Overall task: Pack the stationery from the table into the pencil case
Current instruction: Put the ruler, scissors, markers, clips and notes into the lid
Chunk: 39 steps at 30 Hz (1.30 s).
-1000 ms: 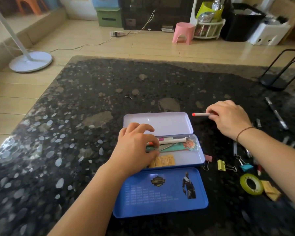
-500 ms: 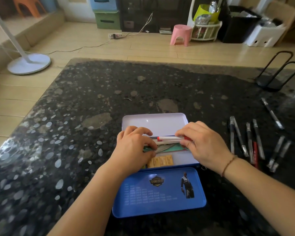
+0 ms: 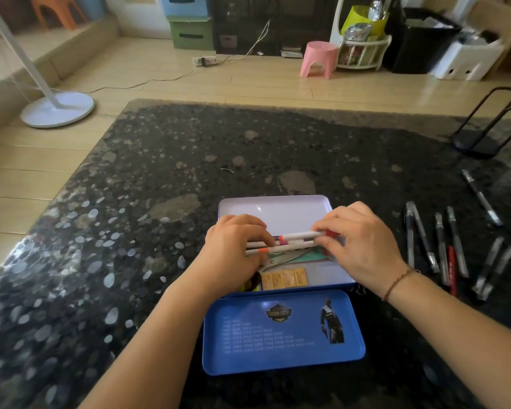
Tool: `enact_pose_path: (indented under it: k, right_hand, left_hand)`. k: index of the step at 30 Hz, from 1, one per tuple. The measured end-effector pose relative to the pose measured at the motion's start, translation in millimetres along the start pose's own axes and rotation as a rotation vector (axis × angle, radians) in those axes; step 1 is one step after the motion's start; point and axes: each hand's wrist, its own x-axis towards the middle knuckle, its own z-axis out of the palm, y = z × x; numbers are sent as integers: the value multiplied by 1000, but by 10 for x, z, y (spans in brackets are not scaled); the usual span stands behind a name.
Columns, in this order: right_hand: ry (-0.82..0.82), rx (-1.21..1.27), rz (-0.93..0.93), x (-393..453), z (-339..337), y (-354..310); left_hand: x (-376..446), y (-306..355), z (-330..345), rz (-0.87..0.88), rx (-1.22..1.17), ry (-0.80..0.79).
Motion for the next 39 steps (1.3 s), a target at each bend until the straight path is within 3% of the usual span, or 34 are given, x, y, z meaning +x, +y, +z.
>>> enact_pose_path:
  k: [7, 18, 25, 30, 39]
  right_hand:
    - [-52, -4, -127, -47, 68, -198]
    - [-88, 0, -136, 43, 194, -406]
    - [-89, 11, -68, -56, 72, -245]
    - [-151, 98, -115, -45, 153, -316]
    - [-105, 255, -57, -84, 144, -316]
  left_hand:
    - [-6, -105, -66, -97, 38, 27]
    - [14, -133, -53, -80, -30, 78]
    - [-23, -171, -80, -58, -20, 15]
    - [-20, -152, -122, -78, 1, -8]
    - [-48, -195, -194, -61, -25, -47]
